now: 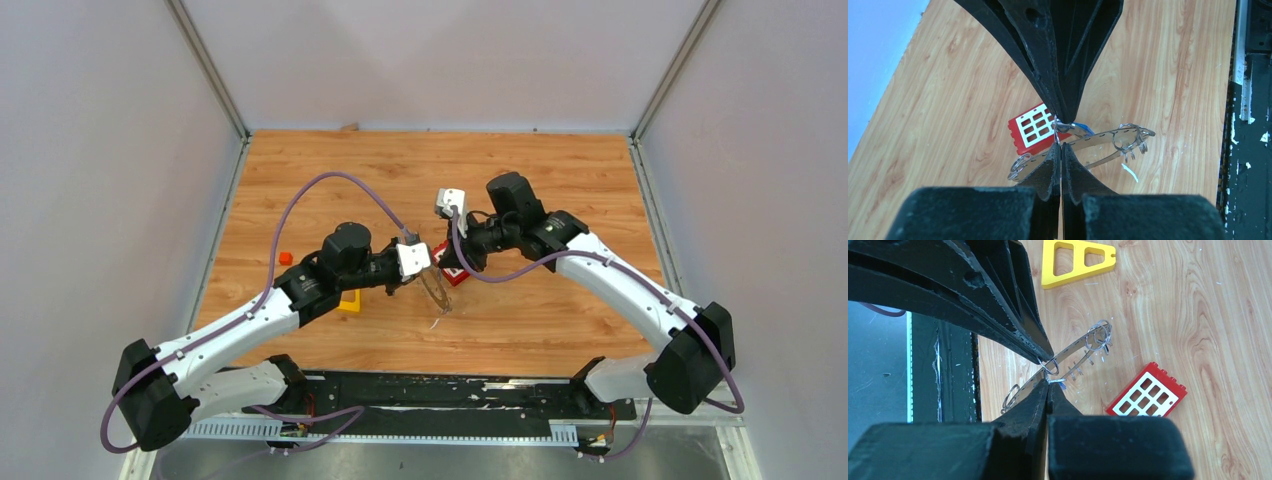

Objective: Put the keys on the keyring

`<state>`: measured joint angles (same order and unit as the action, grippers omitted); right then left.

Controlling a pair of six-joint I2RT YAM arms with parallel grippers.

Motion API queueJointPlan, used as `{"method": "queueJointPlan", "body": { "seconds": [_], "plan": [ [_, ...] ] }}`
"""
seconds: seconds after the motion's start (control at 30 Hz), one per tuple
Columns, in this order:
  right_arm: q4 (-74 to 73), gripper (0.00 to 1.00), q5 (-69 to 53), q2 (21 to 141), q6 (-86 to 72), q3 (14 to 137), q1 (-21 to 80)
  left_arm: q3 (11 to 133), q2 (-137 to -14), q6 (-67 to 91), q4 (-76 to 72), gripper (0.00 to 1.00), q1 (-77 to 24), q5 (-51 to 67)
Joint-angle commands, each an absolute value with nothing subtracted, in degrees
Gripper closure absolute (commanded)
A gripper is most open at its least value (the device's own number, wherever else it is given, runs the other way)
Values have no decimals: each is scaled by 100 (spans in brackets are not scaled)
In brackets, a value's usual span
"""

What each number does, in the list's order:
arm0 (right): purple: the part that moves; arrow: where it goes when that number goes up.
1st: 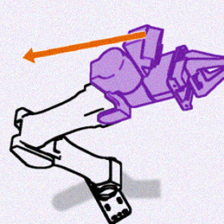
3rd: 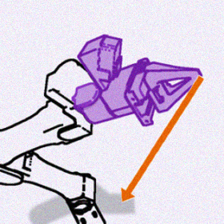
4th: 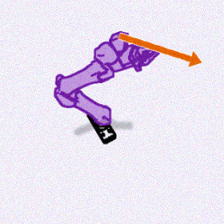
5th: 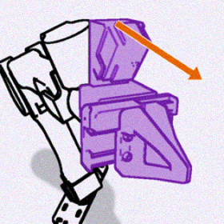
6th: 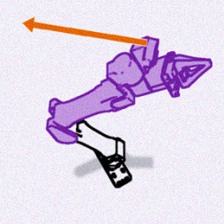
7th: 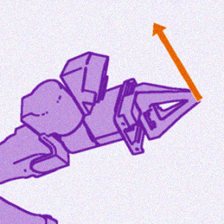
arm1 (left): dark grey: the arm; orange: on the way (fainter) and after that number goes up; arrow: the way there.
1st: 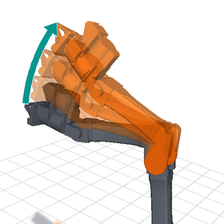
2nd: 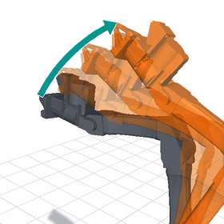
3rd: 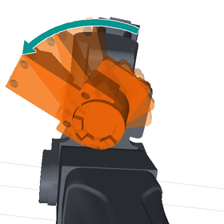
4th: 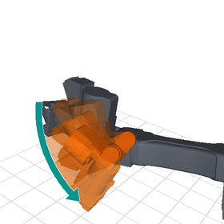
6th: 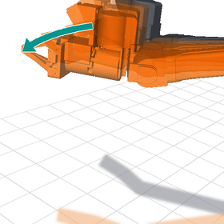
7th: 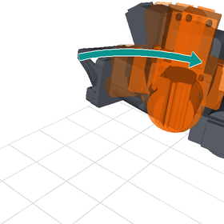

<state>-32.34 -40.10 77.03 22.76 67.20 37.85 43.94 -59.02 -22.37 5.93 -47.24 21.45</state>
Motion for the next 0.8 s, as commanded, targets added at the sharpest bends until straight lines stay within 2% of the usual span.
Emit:
{"method": "queueJointPlan", "body": {
  "seconds": [0.0,0.77],
  "plan": [
    [-2949,100,-3839,7834,2197,6967,3776,4709,-5884,-2200,389,100,-4825,2390],
    [-2940,100,-3794,7804,2127,7005,3785,4678,-5914,-2407,458,100,-4926,2145]
  ]
}}
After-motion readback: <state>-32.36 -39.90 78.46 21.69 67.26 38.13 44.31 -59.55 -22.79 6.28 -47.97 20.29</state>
